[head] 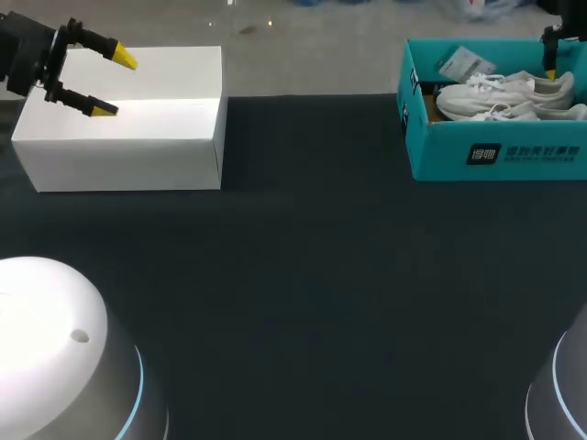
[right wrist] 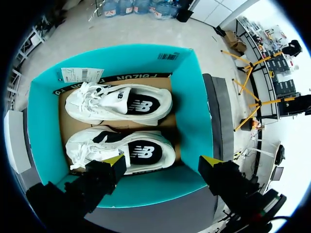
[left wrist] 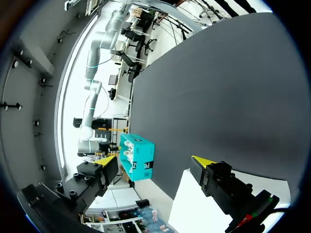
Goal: Take the shoe out of the shoebox, open the shoe tongue, remove and reinsert the insole, then place the shoe into the shoebox
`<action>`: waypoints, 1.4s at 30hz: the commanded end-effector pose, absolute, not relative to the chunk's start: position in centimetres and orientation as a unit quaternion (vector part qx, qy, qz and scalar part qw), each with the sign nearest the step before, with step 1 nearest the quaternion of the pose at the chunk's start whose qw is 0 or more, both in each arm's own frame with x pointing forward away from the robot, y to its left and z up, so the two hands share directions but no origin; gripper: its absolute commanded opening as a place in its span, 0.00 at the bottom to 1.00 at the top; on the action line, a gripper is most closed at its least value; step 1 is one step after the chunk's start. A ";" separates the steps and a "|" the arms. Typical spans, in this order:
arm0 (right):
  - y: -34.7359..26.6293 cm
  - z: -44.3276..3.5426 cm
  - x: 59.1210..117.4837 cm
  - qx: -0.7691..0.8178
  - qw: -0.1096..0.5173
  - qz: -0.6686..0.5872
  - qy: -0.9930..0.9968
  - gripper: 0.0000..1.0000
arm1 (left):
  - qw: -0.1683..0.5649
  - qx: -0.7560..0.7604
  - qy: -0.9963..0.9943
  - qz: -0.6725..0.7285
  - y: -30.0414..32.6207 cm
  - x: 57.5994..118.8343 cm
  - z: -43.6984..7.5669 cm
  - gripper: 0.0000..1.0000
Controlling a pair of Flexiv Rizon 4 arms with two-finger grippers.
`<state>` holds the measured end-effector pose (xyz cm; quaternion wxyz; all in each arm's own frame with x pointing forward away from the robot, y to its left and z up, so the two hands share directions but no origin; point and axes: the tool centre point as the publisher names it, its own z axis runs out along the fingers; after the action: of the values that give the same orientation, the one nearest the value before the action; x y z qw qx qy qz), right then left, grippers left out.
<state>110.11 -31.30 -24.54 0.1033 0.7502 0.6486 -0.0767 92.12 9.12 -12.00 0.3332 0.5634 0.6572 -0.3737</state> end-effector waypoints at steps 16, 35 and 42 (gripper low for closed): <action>-28.2 -24.4 104.2 0.725 0.145 -0.035 0.672 1.00 | 0.363 0.259 0.830 -0.335 9.6 95.5 -11.2 1.00; -27.7 -24.7 103.8 0.729 0.091 -0.052 0.676 1.00 | 0.307 0.067 0.879 -0.359 10.6 98.0 -9.3 1.00; -27.4 -24.1 102.5 0.732 0.061 -0.065 0.675 1.00 | 0.251 -0.050 0.908 -0.332 11.4 99.8 -10.0 1.00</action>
<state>102.15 -27.31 -24.41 0.0780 0.7312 0.6758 -0.0505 98.77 11.85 -10.00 0.3123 0.0709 0.8753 -0.3623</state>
